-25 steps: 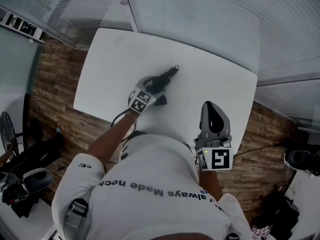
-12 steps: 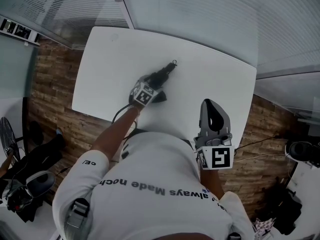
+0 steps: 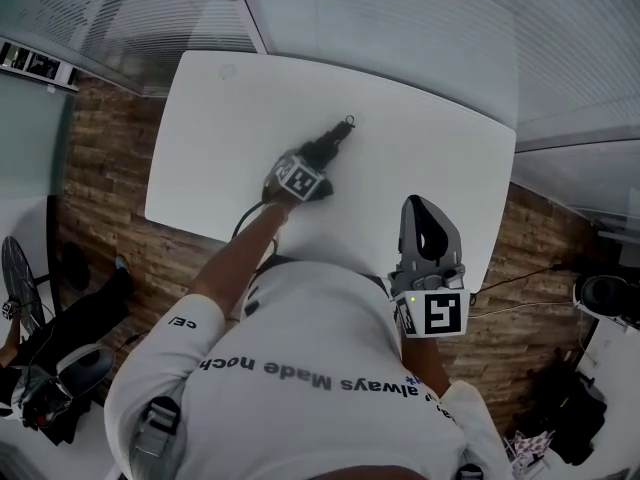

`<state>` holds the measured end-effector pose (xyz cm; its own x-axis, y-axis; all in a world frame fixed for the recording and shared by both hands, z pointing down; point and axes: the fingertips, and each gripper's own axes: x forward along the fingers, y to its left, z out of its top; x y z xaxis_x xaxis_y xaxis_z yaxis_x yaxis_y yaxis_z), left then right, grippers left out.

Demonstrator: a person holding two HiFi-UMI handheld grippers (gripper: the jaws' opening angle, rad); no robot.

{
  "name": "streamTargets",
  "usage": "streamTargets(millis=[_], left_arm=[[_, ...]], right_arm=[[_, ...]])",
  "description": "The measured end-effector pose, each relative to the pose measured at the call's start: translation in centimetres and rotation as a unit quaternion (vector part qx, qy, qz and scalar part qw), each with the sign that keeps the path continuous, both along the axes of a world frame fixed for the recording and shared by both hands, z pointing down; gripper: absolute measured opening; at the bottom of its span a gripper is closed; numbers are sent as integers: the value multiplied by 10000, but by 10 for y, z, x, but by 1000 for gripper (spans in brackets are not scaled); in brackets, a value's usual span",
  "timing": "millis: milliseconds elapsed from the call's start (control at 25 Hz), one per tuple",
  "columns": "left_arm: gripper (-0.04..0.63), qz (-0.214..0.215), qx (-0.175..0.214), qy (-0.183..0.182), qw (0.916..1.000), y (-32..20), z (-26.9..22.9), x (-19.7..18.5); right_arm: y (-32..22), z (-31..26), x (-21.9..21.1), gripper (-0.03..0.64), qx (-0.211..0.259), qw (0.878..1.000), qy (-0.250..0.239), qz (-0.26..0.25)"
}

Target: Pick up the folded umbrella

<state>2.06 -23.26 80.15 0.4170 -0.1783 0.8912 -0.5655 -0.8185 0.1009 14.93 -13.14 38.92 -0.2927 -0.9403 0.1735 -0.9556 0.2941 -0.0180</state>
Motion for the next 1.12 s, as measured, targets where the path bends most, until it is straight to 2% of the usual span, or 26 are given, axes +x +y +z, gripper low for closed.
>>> streamTargets(millis=[400, 560, 760, 960, 1120], left_arm=[[273, 128, 68, -126, 9998, -4, 6, -2], [258, 67, -69, -108, 9999, -1, 11, -3], [252, 50, -54, -87, 9999, 1, 4, -5], [245, -49, 88, 72, 9999, 3, -10, -6], [244, -271, 421, 320, 9982, -13, -36, -6]], right_arm=[[-6, 2, -2, 2, -2, 10000, -13, 38], [-6, 3, -1, 2, 3, 10000, -18, 41], [-3, 3, 0, 2, -5, 10000, -22, 54], [2, 2, 3, 2, -5, 10000, -23, 82], [1, 3, 3, 2, 13, 10000, -35, 78]])
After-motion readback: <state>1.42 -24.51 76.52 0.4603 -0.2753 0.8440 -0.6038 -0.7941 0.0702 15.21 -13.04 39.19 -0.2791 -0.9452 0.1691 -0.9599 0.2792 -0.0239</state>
